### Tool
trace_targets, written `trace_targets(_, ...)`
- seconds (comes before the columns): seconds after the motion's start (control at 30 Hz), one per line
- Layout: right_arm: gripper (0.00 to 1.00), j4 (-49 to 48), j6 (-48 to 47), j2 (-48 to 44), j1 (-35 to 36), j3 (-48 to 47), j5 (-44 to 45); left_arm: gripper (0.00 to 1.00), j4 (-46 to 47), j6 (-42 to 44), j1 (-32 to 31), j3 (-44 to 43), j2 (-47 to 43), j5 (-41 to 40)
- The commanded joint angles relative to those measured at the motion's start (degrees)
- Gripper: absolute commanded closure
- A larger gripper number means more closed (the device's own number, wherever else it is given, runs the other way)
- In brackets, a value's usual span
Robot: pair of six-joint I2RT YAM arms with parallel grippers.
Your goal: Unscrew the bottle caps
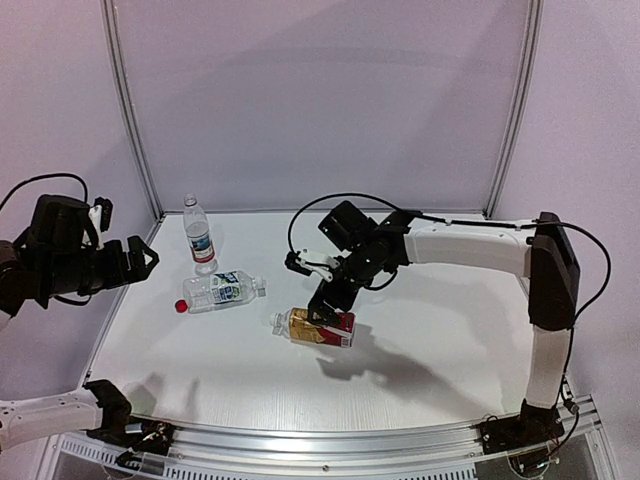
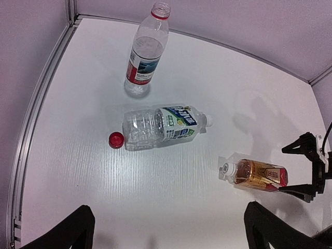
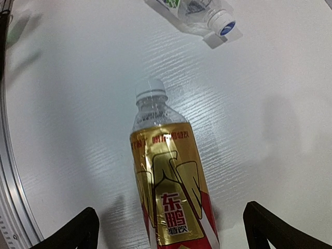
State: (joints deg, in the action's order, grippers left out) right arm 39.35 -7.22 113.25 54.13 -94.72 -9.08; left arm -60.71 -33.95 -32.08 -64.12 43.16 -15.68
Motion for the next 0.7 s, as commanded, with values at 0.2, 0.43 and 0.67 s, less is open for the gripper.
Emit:
trace_targets(0.2,0.01,-6.39,-13.23,3.25,-1.65,6.01,-7.52,0.01,0.94,2.04,-0.53,-3.53,3.21,0.11)
trace_targets(0.43,0.01,-13.48,-11.89,5.31,-2.27,6.69,-6.11,0.01,1.12,1.98,-0.53,-4.37,4.64,0.94)
trace_targets(0.67,0.02,-12.85,-13.61,7.74,-2.63,7.96,-6.62,0.01,0.36,2.14,-0.53,-5.96,5.96,1.18)
